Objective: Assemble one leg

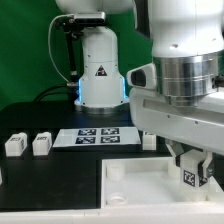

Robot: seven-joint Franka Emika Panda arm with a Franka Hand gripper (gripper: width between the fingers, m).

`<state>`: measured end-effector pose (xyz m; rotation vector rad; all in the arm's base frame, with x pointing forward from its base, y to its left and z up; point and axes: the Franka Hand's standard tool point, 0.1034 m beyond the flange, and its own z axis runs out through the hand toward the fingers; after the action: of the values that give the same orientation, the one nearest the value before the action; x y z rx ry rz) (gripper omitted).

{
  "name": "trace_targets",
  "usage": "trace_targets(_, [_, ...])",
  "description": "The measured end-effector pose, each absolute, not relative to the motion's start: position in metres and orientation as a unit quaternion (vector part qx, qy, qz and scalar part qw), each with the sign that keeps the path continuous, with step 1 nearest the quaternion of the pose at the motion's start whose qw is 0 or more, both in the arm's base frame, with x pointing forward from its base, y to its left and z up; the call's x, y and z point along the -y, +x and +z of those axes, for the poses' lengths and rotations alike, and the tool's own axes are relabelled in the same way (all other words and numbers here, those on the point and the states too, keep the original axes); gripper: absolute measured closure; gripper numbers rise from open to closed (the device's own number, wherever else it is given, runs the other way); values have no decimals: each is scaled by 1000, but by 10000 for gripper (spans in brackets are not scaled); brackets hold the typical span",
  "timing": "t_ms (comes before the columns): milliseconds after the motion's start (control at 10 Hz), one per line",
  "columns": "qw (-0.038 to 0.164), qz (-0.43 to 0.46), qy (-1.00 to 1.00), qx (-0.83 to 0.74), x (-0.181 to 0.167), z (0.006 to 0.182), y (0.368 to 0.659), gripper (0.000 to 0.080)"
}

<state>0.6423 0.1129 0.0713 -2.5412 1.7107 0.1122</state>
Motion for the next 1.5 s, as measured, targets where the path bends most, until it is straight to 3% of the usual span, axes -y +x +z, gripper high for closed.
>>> trace_targets(300, [61, 57, -662, -745, -111, 71, 641, 508])
trace_targets(800, [54, 64, -571, -817, -112, 71, 640, 501])
trace_targets(900, [54, 64, -571, -817, -112, 70, 640, 301])
trace_targets(1000, [54, 64, -571, -817, -112, 70, 640, 301])
trace_targets(1100, [53, 65, -577, -812, -114, 69, 638, 183])
trace_targets(1300, [49, 70, -597, -797, -121, 70, 633, 159])
trace_targets(1500, [60, 67, -612, -785, -122, 88, 634, 151])
